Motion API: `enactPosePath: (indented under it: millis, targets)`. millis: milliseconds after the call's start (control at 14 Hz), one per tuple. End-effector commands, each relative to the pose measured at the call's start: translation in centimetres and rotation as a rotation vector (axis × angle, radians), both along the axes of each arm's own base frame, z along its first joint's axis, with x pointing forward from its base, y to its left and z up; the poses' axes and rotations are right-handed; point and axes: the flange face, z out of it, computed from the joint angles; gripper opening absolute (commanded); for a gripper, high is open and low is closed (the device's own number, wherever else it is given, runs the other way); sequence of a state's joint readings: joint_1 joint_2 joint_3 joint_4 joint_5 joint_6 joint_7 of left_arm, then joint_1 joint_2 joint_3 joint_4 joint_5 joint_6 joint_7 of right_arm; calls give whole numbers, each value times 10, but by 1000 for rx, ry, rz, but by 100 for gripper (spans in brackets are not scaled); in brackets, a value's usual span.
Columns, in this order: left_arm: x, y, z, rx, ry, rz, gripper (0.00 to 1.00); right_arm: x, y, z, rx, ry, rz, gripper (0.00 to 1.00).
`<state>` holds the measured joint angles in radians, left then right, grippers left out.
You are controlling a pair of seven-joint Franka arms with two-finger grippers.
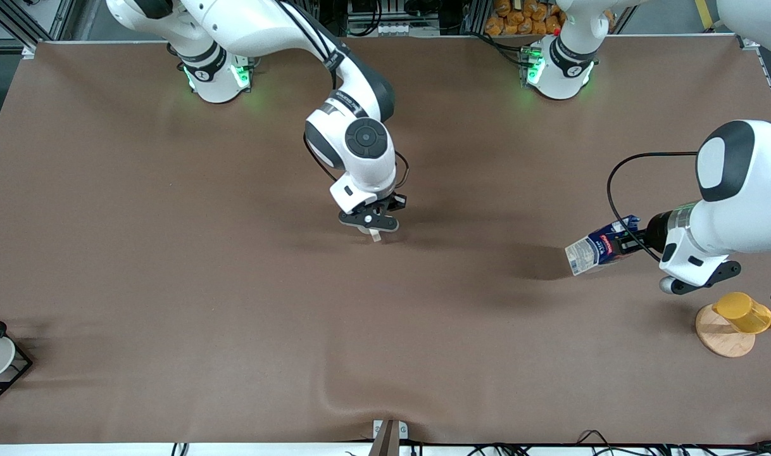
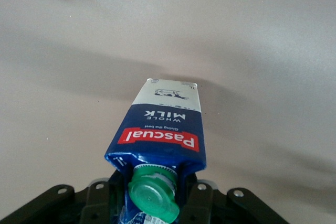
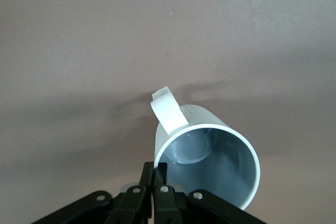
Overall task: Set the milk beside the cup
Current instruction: 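Carry the mug with the right gripper to the table middle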
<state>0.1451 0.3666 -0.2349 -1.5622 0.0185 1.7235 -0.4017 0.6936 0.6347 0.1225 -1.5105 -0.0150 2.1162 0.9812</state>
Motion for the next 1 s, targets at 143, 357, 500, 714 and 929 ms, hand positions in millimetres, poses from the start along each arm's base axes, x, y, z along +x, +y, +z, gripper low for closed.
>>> enactPosePath:
  millis: [143, 357, 500, 714, 929]
  targets:
    - [-4, -7, 8, -2, 5, -2, 44, -6, 16, -20, 6, -17, -46, 1]
    - [-4, -7, 7, -1, 8, -4, 44, -6, 17, -23, -6, -24, -76, 95]
    - [-4, -7, 6, 0, 8, -2, 44, 0, 14, -18, -16, -48, -55, 100]
    - [-5, -16, 9, -9, 6, -5, 44, 25, -5, 15, -34, -27, -61, 100]
    - [-15, -56, 12, -18, 31, -63, 44, 57, -39, 67, -87, 31, -84, 100]
